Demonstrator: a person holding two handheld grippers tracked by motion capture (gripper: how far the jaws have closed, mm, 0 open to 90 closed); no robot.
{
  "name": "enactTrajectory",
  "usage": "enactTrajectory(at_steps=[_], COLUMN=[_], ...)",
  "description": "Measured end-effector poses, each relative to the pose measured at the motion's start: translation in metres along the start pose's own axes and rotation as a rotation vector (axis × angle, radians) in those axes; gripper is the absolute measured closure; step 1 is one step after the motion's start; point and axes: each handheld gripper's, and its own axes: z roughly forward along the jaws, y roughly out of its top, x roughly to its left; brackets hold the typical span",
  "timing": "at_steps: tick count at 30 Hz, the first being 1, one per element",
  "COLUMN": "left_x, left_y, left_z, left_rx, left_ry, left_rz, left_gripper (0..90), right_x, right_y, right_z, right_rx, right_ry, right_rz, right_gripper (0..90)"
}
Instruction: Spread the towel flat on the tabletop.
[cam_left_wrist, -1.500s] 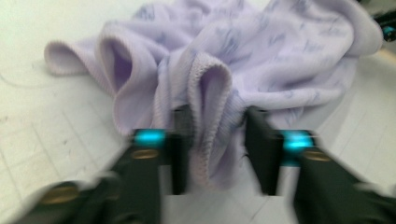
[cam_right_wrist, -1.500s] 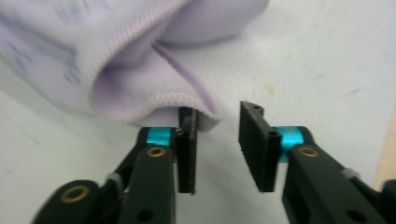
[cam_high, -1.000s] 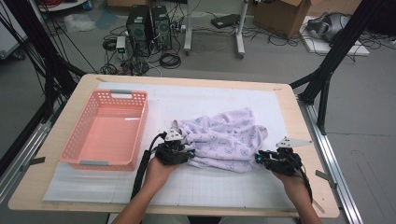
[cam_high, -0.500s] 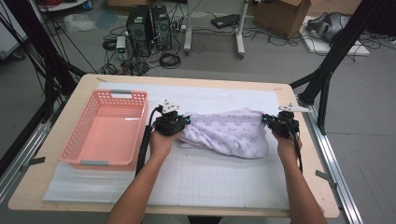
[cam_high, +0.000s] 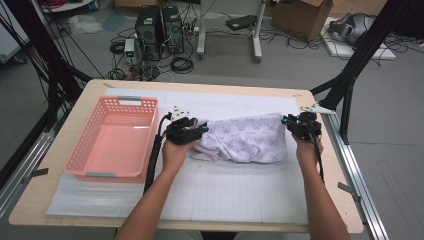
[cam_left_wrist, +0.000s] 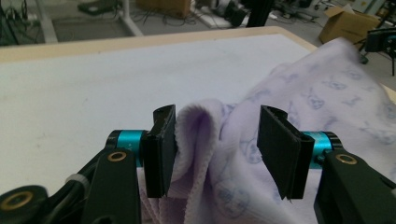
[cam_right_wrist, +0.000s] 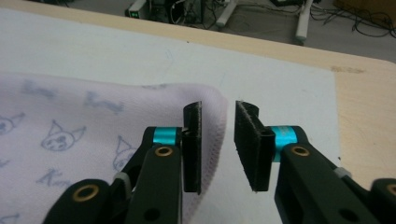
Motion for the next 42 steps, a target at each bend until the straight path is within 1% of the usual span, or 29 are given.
enactTrajectory(at_steps=[1,3,4,5,6,7,9,12,14,16,18,20,21,22,24,25,26,28,29,30,32,33,34,36,37,38,39,40,42], left_x=[-0.005,-0.008,-0.011,-0.014,-0.017,-0.024,-0.025,-0.03,-0.032,-0.036,-0.038,-0.044,-0.044,-0.048,-0.051,-0.053,-0.058,-0.058,-0.058,-0.056,-0.055,-0.052,-0.052,-0.05,-0.047,-0.047,-0.045,-0.042,-0.041], left_y=[0.001,0.0,-0.002,-0.004,-0.007,-0.016,-0.02,-0.034,-0.037,-0.041,-0.042,-0.045,-0.045,-0.048,-0.049,-0.051,-0.054,-0.053,-0.053,-0.05,-0.049,-0.044,-0.044,-0.04,-0.037,-0.037,-0.035,-0.032,-0.031], left_z=[-0.011,-0.016,-0.021,-0.024,-0.028,-0.035,-0.039,-0.047,-0.048,-0.047,-0.044,-0.029,-0.029,-0.018,-0.013,-0.008,-0.004,-0.004,-0.005,-0.01,-0.013,-0.023,-0.023,-0.033,-0.044,-0.044,-0.049,-0.059,-0.064], left_rx=[-0.007,-0.014,-0.016,0.009,0.027,0.024,0.027,0.081,0.084,0.112,0.119,0.151,0.151,0.18,0.194,0.208,0.215,0.213,0.215,0.223,0.219,0.206,0.206,0.189,0.166,0.166,0.157,0.139,0.127], left_ry=[-0.027,-0.042,-0.066,-0.084,-0.093,-0.11,-0.118,-0.153,-0.163,-0.173,-0.173,-0.153,-0.153,-0.148,-0.139,-0.128,-0.093,-0.09,-0.103,-0.12,-0.128,-0.138,-0.138,-0.163,-0.187,-0.187,-0.197,-0.226,-0.228], left_rz=[0.038,0.05,0.059,0.073,0.095,0.117,0.116,0.122,0.124,0.144,0.142,0.156,0.156,0.166,0.177,0.197,0.233,0.239,0.23,0.214,0.209,0.205,0.205,0.18,0.161,0.161,0.149,0.125,0.12], left_gripper=[48.4,54.1,58.1,58.2,58.9,60.7,60.1,55.0,52.5,49.1,44.7,40.6,38.9,38.8,40.4,43.9,50.0,66.2,74.8,78.2,81.0,81.3,81.5,81.5,81.5,81.6,81.7,81.9,81.9], right_x=[-0.001,-0.001,-0.001,0.0,0.003,0.005,0.011,0.023,0.035,0.044,0.05,0.054,0.056,0.058,0.061,0.062,0.062,0.062,0.06,0.059,0.056,0.056,0.055,0.054,0.054,0.054,0.053,0.053,0.051], right_y=[-0.001,-0.004,-0.005,-0.006,-0.008,-0.011,-0.019,-0.04,-0.056,-0.071,-0.079,-0.08,-0.08,-0.08,-0.081,-0.082,-0.083,-0.083,-0.083,-0.083,-0.082,-0.083,-0.083,-0.081,-0.08,-0.079,-0.077,-0.075,-0.07], right_z=[-0.005,-0.018,-0.024,-0.031,-0.04,-0.048,-0.062,-0.077,-0.085,-0.085,-0.079,-0.07,-0.065,-0.06,-0.049,-0.044,-0.041,-0.041,-0.043,-0.044,-0.05,-0.054,-0.058,-0.067,-0.073,-0.077,-0.082,-0.086,-0.094], right_rx=[-0.012,-0.022,-0.009,-0.001,-0.021,-0.031,-0.021,0.003,0.031,0.059,0.091,0.115,0.125,0.14,0.171,0.188,0.199,0.194,0.194,0.192,0.203,0.202,0.198,0.207,0.215,0.22,0.222,0.226,0.244], right_ry=[0.016,0.03,0.053,0.068,0.074,0.092,0.139,0.186,0.196,0.222,0.246,0.259,0.263,0.265,0.263,0.258,0.244,0.229,0.234,0.243,0.278,0.291,0.321,0.395,0.43,0.46,0.477,0.502,0.545], right_rz=[0.007,-0.008,-0.013,-0.023,-0.042,-0.063,-0.079,-0.151,-0.225,-0.262,-0.268,-0.275,-0.27,-0.268,-0.27,-0.281,-0.301,-0.308,-0.304,-0.296,-0.284,-0.282,-0.276,-0.266,-0.26,-0.261,-0.263,-0.258,-0.268], right_gripper=[66.0,65.1,65.2,66.0,67.3,67.4,67.4,68.4,70.7,70.9,69.0,61.8,57.6,54.7,54.6,56.2,59.9,72.3,76.9,79.7,81.2,81.3,81.3,81.0,80.9,80.9,80.9,81.0,81.0])
